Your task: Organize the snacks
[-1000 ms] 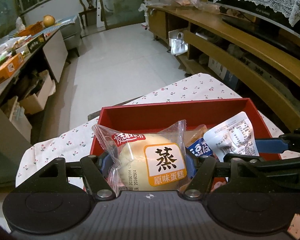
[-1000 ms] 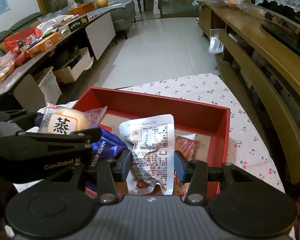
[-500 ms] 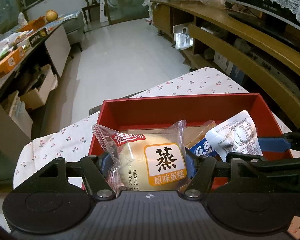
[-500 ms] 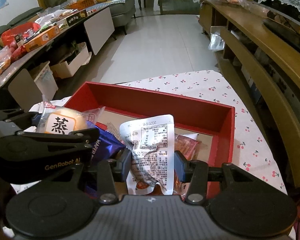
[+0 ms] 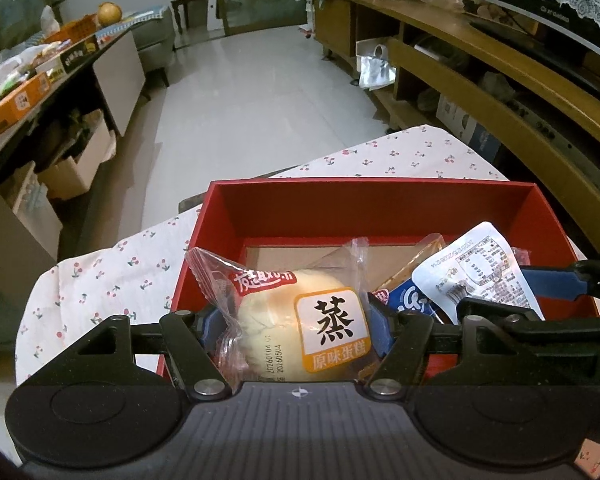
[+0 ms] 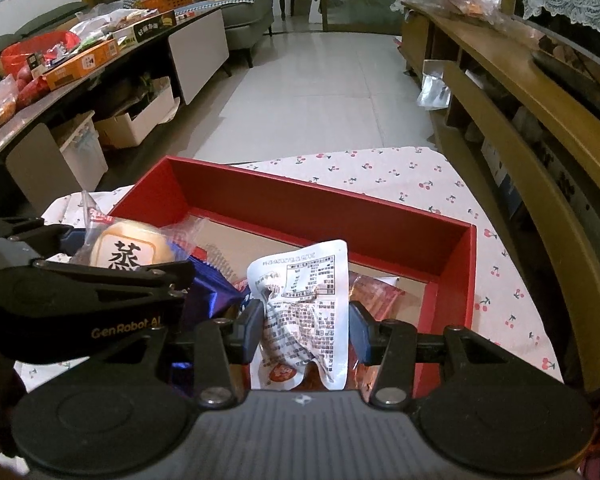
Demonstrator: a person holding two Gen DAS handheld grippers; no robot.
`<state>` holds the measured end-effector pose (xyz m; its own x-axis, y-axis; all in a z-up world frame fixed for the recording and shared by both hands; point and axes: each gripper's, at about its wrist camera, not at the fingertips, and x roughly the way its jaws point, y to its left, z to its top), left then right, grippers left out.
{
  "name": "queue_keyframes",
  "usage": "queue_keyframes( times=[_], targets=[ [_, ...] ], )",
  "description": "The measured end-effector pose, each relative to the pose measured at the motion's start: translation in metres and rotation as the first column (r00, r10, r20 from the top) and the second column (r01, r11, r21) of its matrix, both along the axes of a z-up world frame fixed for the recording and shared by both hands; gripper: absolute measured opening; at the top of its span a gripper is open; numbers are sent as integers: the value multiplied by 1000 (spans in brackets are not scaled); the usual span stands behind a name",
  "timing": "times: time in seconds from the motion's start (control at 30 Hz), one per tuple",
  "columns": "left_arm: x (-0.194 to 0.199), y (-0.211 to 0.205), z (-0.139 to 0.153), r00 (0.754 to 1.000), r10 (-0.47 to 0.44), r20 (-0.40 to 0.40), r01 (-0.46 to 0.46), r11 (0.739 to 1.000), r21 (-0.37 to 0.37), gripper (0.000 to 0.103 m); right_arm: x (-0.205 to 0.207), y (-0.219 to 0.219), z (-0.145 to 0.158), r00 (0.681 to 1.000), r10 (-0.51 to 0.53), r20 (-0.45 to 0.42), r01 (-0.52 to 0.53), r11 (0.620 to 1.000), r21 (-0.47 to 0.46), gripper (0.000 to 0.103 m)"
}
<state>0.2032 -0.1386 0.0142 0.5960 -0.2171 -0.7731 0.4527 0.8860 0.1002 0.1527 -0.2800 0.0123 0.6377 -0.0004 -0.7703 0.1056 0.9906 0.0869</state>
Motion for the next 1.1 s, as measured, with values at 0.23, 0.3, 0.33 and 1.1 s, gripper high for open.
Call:
queue_keyframes(
  times=[0.23, 0.3, 0.33, 1.1],
  targets=[
    [-1, -1, -1, 1000, 1, 3, -1, 1000, 17, 79, 0, -2, 1, 1000, -10, 5, 10, 1000, -8, 54],
    [-1, -1, 0, 1000, 1, 3, -1, 1000, 17, 80, 0, -3, 2, 1000, -11, 10, 11, 1000, -13, 54],
    [0, -1, 0, 1000, 2, 2, -2, 1000, 16, 80, 0, -3, 3, 1000, -13, 12, 13, 1000, -14, 55],
    [-3, 2, 15, 1000, 5, 4, -5, 999, -47, 90, -11, -23, 26, 994, -68, 90, 64, 997, 54, 62]
  ],
)
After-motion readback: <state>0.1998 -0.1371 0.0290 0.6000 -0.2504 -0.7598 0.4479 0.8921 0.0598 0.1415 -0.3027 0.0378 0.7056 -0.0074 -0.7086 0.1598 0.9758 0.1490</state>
